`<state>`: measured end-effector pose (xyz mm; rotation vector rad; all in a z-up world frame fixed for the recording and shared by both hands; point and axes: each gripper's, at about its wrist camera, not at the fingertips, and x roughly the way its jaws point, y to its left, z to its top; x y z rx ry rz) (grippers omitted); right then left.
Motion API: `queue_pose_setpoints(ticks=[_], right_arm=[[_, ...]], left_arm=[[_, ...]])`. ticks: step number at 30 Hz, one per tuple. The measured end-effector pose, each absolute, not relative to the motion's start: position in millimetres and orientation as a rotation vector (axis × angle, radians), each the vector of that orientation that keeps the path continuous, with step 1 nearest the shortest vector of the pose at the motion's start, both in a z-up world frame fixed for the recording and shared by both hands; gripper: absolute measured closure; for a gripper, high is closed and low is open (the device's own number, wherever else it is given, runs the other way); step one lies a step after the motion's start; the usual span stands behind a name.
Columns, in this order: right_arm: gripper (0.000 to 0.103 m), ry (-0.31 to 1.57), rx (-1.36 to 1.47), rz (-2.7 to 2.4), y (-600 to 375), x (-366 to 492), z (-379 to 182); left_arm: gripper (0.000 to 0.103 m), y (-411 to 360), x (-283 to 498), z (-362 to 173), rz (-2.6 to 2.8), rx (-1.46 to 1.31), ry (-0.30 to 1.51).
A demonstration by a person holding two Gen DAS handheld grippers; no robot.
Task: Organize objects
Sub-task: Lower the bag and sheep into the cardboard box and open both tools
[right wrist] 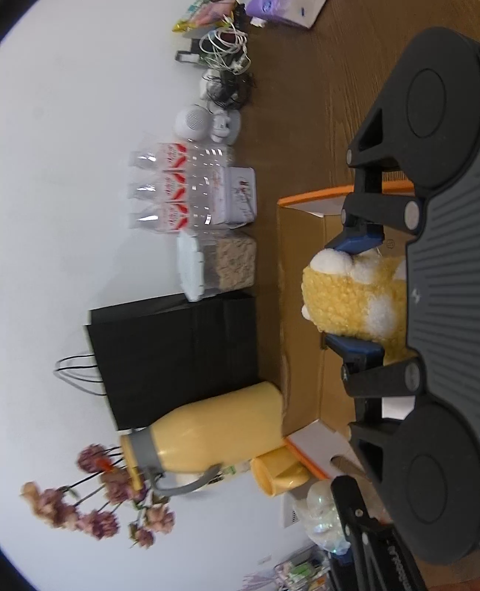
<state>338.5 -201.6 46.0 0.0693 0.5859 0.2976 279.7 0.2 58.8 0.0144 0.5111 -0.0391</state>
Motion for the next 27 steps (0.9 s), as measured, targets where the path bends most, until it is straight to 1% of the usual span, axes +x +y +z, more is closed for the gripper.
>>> queue_pose_setpoints(ticks=[5, 11, 15, 17, 19, 20, 23, 25, 26, 27], right_arm=[[0.059, 0.627, 0.019, 0.282, -191, 354, 21], [0.058, 0.662, -0.053, 0.284, -183, 357, 3], [0.057, 0.677, -0.07, 0.283, -182, 355, -1], [0.055, 0.684, -0.076, 0.284, -182, 355, -3], [0.051, 0.691, -0.082, 0.28, -182, 354, -4], [0.05, 0.692, -0.087, 0.277, -182, 353, -4], [0.04, 0.683, -0.092, 0.273, -183, 347, -1], [0.029, 0.667, -0.096, 0.273, -183, 342, 4], [0.026, 0.658, -0.098, 0.272, -184, 339, 7], [0.02, 0.646, -0.101, 0.268, -184, 335, 10]], left_arm=[[0.064, -2, 303, 37, -0.024, 0.048, 0.591], [0.064, -4, 317, 23, -0.029, 0.071, 0.675], [0.059, -6, 319, 20, -0.028, 0.077, 0.701], [0.054, -6, 317, 20, -0.026, 0.08, 0.702], [0.045, -6, 315, 21, -0.026, 0.079, 0.699], [0.042, -6, 313, 23, -0.022, 0.079, 0.694], [0.027, -5, 304, 31, -0.017, 0.079, 0.656], [0.007, -4, 297, 38, -0.009, 0.08, 0.631], [0.003, -4, 294, 41, -0.001, 0.083, 0.618], [0.002, -5, 289, 45, 0.005, 0.088, 0.603]])
